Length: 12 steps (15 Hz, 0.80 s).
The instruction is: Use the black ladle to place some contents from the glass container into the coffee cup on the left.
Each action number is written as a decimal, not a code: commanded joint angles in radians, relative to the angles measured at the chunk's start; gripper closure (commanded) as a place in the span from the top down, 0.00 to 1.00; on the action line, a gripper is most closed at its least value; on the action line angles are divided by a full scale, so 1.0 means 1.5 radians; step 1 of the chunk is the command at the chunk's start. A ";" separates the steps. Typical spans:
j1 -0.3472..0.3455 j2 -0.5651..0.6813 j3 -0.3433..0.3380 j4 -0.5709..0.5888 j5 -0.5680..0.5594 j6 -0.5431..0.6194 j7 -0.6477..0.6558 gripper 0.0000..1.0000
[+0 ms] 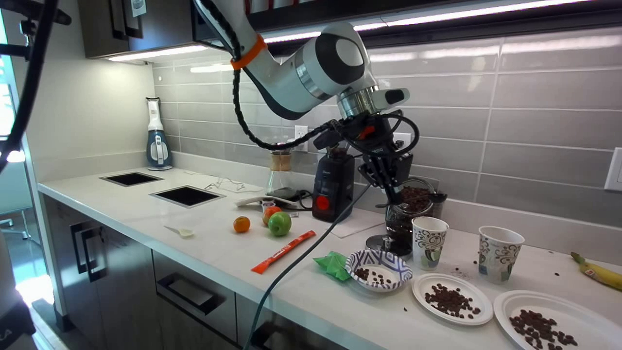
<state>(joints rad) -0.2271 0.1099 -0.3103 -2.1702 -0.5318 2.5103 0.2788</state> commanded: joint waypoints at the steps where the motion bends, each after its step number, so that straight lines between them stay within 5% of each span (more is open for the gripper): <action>1: 0.012 0.044 -0.003 0.048 -0.071 -0.007 0.045 0.02; 12: 0.045 0.120 -0.006 0.132 -0.222 -0.087 0.056 0.02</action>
<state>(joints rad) -0.1804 0.2648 -0.3104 -2.0050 -0.7916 2.4413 0.3363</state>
